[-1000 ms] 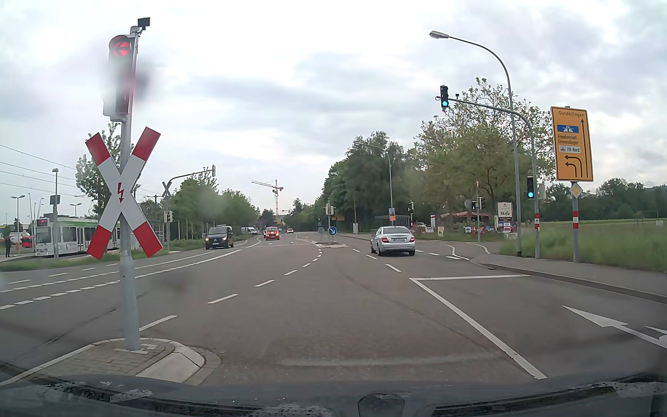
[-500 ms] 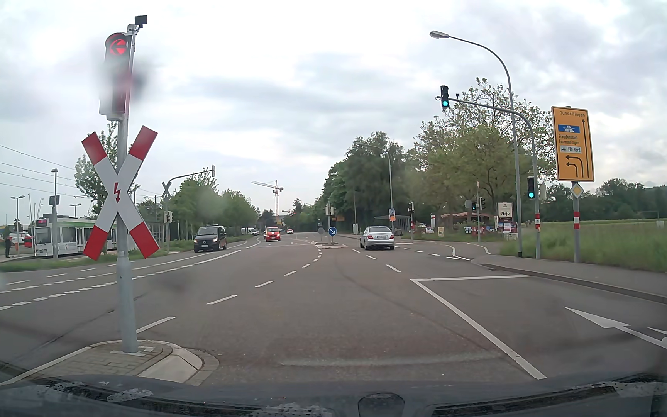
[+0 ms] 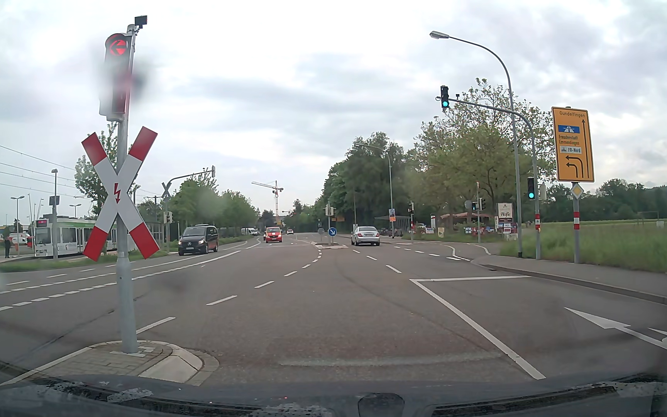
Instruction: Follow the waypoints while adhering to traffic rules and regulations
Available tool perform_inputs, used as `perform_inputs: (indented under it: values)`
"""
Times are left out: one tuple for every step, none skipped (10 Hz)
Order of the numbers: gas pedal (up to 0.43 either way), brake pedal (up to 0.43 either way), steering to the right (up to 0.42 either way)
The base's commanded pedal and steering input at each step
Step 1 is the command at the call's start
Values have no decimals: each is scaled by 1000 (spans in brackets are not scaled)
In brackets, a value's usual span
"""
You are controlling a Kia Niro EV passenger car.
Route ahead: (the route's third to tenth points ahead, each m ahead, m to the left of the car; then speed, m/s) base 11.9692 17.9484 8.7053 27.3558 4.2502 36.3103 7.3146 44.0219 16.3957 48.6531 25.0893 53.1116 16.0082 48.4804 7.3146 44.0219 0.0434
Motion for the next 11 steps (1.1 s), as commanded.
perform_inputs:
  values:
    - [0, 183, 5]
    - [0, 189, 5]
    - [0, 189, 5]
    - [0, 189, 5]
    - [0, 189, 5]
    - [0, 189, 5]
    - [0, 195, 5]
    - [0, 189, 5]
    - [0, 189, 5]
    - [0, 189, 5]
    - [0, 195, 5]
